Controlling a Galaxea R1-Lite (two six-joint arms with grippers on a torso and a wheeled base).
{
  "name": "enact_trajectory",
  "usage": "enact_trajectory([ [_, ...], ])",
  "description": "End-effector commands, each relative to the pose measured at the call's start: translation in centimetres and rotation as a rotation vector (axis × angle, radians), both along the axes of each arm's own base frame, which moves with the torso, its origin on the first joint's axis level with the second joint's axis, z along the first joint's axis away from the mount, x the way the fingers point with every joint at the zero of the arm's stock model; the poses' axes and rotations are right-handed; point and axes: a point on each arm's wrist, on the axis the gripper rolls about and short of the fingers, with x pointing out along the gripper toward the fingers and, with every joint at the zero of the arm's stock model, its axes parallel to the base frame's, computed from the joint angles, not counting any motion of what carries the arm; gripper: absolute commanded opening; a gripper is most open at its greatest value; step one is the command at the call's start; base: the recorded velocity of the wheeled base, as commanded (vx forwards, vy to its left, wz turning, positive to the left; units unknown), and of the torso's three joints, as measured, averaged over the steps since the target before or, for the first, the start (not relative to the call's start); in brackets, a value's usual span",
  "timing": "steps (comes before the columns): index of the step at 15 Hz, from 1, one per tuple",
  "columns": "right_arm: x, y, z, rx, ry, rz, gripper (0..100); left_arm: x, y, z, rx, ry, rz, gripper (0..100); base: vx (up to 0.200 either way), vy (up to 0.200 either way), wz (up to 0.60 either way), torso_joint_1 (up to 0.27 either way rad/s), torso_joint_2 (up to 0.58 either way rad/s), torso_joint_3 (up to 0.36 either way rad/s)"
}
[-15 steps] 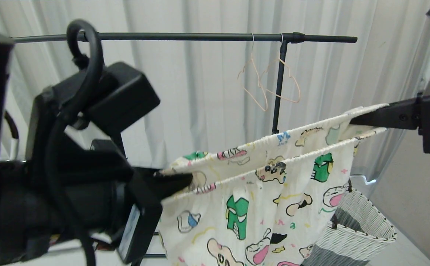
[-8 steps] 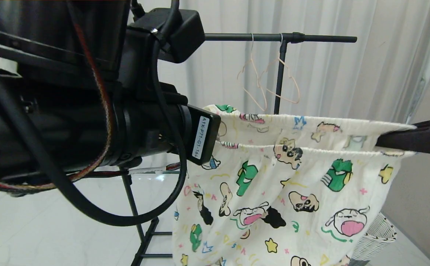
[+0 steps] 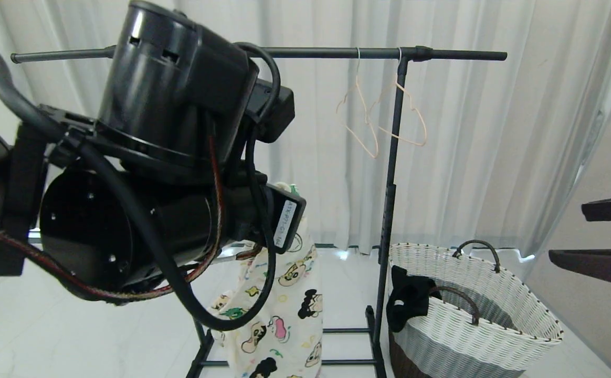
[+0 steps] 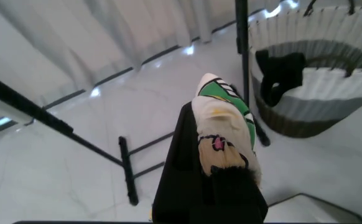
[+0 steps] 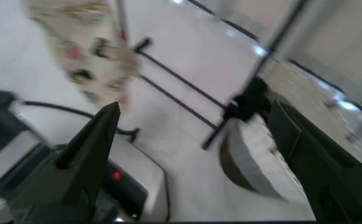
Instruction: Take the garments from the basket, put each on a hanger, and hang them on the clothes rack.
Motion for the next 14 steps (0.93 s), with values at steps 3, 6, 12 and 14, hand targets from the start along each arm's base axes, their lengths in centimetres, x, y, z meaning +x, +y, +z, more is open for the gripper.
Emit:
enact_trajectory([
  [3, 0.8, -3.4, -1.9, -0.13, 0.109, -0.315, 100, -1.9, 7.8, -2.9, 0.063, 0.062, 0.176, 0, 0.0, 0.0, 0.0, 0.0, 0.0, 0.0],
  [6, 0.9, -5.4, -5.1, -0.315, 0.124, -0.374, 100, -2.7, 12.2, -4.3, 0.071, 0.082, 0.336, 0, 0.0, 0.0, 0.0, 0.0, 0.0, 0.0],
  [12, 2.6, -5.4, -10.1, -0.269, -0.026, -0.413, 100, -3.0, 14.7, -5.1, 0.066, 0.104, 0.458, 0, 0.0, 0.0, 0.0, 0.0, 0.0, 0.0],
  [14, 2.4, -5.5, -10.4, -0.264, -0.045, -0.422, 100, -3.2, 14.8, -5.6, 0.072, 0.116, 0.461, 0, 0.0, 0.0, 0.0, 0.0, 0.0, 0.0],
])
